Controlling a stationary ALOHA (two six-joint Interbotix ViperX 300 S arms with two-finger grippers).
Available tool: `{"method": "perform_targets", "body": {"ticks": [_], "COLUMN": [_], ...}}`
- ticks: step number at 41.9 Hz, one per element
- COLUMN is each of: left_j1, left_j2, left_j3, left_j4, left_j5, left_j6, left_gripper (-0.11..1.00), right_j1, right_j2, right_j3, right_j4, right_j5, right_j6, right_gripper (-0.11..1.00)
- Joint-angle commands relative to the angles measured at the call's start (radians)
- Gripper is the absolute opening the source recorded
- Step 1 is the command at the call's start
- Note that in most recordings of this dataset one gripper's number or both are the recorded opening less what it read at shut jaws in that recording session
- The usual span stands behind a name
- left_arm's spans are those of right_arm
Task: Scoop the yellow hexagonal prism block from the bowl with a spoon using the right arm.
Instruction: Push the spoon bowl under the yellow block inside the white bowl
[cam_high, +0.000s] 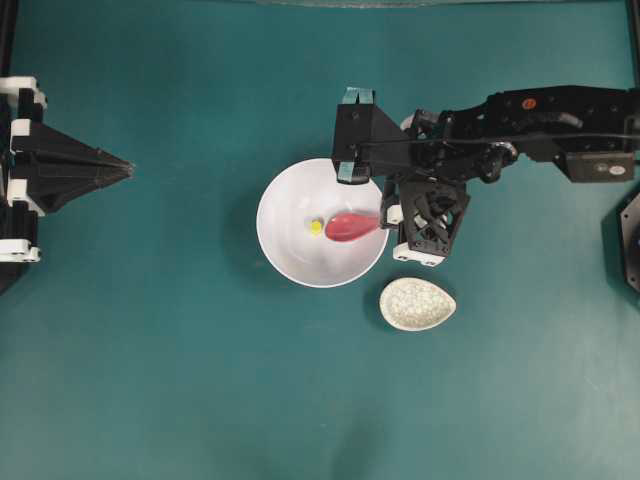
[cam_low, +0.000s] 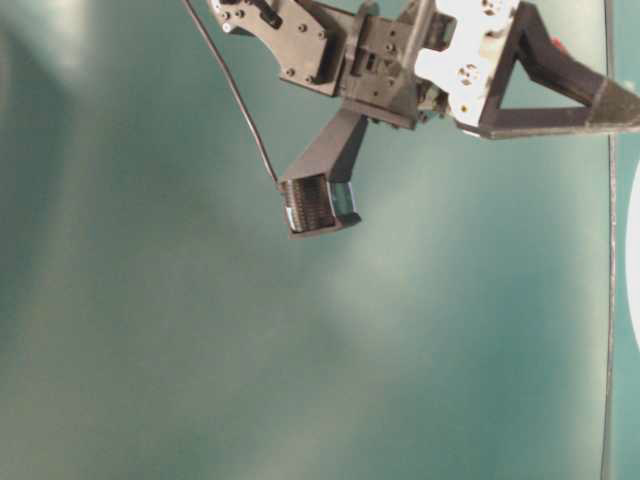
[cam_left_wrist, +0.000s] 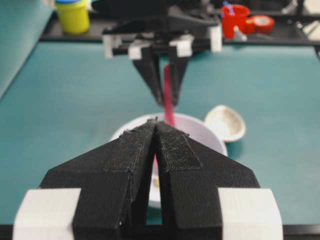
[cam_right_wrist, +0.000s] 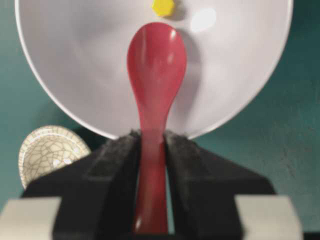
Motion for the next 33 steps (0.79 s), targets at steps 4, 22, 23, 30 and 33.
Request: {"method": "perform_targets", "body": {"ticks": [4,22,23,30,33], "left_j1": [0.002,0.002,0.002,0.002,0.002], "left_j2": [0.008,0.008,0.008,0.008,0.008], "left_j3": [-0.008,-0.008,-0.008,-0.008,-0.008], "left_j4": [0.003,0.003,0.003,0.003,0.003], "left_j5": [-0.009,-0.011,-0.009,-0.011,-0.011], "left_j6": [-0.002,-0.002,-0.002,-0.003,-0.005], "left_gripper": [0.0,0.0,0.0,0.0,0.0], "right_j1": [-0.002,0.0,0.0,0.0,0.0], "right_j2": [-0.006,0.035,0.04,0.063,0.069], "right_j3": [-0.025,-0.046,-0.049,-0.069,-0.075], "right_j4": [-0.002,-0.002,-0.002,-0.018,-0.025], "right_j5": [-0.026,-0.083,-0.089,-0.117,-0.126], "right_j6": [0.0,-0.011,-0.012,-0.017,-0.017], "right_gripper": [0.23,0.23,0.23,0.23,0.23]}}
